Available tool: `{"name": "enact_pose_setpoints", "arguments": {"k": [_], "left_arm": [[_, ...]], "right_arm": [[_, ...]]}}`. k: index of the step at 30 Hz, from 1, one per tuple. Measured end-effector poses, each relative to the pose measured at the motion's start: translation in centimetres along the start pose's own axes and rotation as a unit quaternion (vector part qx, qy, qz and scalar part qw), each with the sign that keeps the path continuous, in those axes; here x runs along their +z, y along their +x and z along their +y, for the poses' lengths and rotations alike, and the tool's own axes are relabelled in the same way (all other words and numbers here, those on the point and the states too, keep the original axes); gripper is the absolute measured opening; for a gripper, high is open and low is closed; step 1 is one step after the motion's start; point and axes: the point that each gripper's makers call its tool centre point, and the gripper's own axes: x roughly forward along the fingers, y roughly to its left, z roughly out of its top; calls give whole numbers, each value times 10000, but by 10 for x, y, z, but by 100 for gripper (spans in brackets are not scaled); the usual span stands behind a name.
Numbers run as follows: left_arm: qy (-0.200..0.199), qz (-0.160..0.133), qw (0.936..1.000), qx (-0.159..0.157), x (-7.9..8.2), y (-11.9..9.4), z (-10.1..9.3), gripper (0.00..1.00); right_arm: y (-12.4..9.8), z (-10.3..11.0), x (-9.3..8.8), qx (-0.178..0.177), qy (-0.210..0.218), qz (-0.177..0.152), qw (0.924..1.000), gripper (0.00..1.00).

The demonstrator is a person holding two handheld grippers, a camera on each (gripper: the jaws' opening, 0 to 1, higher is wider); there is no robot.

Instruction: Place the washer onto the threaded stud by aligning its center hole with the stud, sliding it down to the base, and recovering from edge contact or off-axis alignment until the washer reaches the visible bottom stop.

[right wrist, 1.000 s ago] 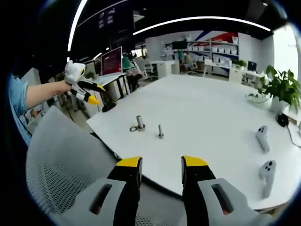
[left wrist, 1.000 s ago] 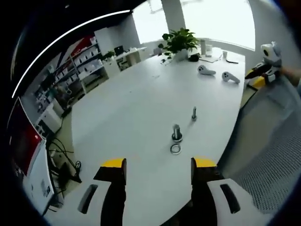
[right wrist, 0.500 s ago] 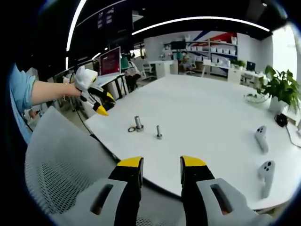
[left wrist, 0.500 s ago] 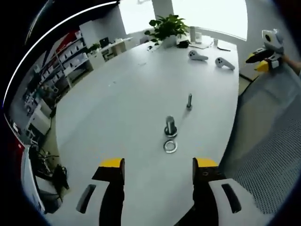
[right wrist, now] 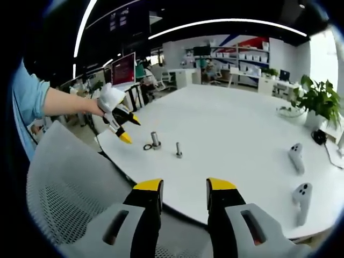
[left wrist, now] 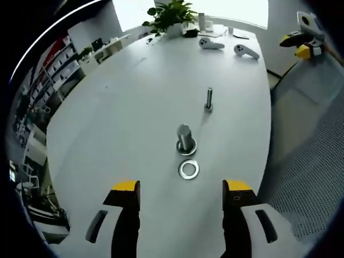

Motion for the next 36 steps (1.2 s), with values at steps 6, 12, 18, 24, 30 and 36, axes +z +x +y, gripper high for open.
{"name": "enact_pose_setpoints", "arguments": {"k": [6, 12, 18, 24, 30, 36], "left_arm": [[-104, 184, 9996, -196, -11, 28, -7, 61], [35, 523, 9978, -402, -17, 49, -11, 61], [-334, 476, 9968, -545, -5, 64, -16, 51], [-128, 737, 9960, -489, -9, 64, -8, 42], [119, 798, 9949, -600, -11, 62, -15, 36], [149, 754, 9955, -550, -5, 64, -17, 21]], "right_arm": [[0, -2, 1, -55, 31, -43, 10000, 34], [-1, -1, 0, -34, 34, -36, 10000, 34], [0, 0, 0, 13, 22, -20, 10000, 34], [0, 1, 1, 42, 32, -58, 10000, 34], [-1, -1, 3, -13, 73, -129, 9999, 34], [-1, -2, 4, -47, 106, -158, 9998, 34]]}}
